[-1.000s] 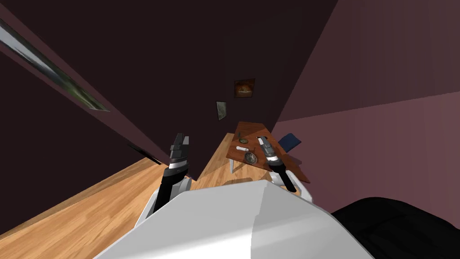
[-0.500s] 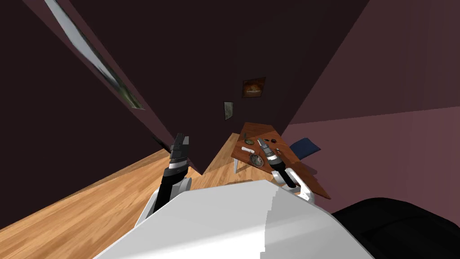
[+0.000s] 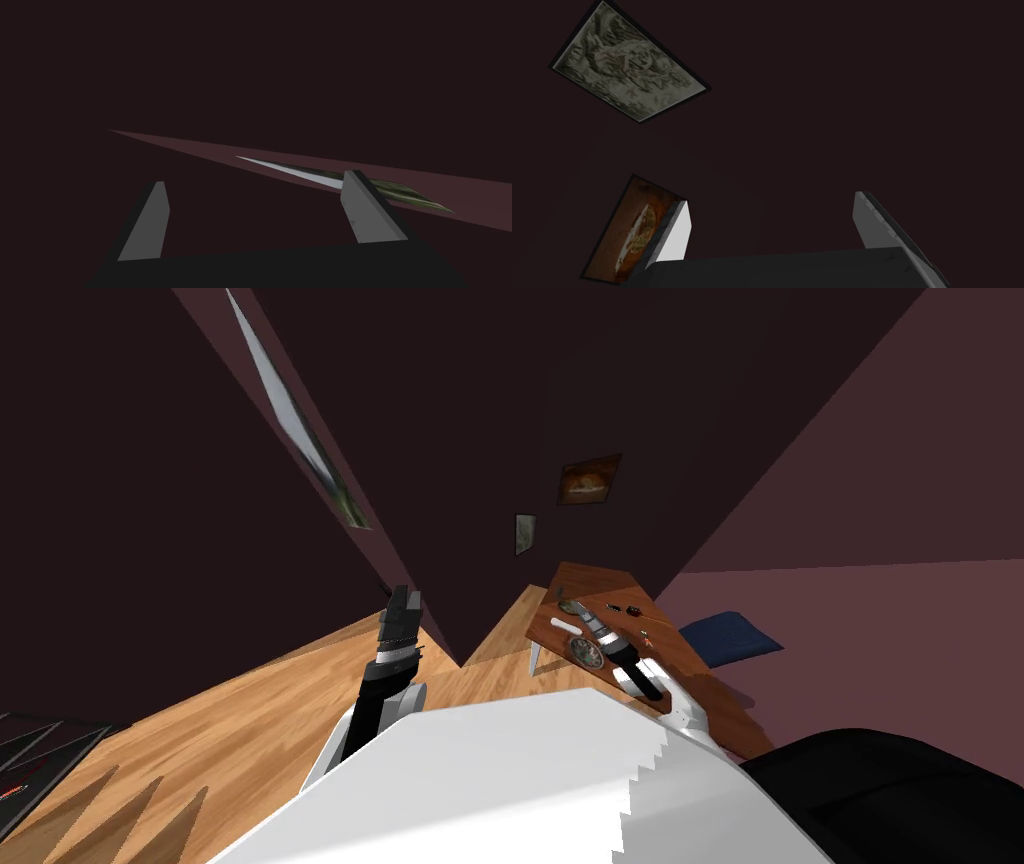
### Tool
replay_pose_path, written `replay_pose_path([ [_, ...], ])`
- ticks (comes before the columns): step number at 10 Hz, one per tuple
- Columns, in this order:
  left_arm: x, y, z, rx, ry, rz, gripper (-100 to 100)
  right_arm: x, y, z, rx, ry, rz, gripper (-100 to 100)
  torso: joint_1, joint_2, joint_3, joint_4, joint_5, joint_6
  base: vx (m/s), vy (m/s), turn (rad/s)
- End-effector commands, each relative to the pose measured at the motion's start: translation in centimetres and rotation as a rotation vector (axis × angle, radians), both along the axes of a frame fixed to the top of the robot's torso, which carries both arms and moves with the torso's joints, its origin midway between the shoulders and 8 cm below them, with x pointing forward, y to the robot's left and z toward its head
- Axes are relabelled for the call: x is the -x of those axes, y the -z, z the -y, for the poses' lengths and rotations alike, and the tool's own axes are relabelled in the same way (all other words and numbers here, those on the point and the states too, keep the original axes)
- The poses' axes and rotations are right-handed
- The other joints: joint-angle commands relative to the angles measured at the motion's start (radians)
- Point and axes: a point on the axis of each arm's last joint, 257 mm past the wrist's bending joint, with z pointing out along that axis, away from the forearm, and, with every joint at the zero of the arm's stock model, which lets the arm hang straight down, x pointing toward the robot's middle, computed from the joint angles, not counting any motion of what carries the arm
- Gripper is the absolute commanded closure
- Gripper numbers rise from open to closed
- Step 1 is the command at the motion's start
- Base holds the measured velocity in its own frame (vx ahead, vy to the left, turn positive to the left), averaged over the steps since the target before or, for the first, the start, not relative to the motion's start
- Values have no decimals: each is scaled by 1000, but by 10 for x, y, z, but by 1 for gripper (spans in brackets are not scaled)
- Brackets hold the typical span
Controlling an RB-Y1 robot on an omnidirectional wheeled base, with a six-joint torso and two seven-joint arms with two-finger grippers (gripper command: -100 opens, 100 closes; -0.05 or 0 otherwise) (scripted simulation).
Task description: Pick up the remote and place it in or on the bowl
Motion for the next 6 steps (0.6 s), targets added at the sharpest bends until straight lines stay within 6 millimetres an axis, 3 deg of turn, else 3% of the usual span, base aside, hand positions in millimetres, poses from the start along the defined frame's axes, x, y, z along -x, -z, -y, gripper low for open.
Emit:
replay_pose_path([
  [1,0,0,0,0,0,0,0,-2,11,6,38,4,-23,-100,0,0,0,0,0,0,4,21,151],
  [6,0,0,0,0,0,0,0,-8,61,36,244,15,-135,-100,-1,0,0,0,0,1,12,28,211],
])
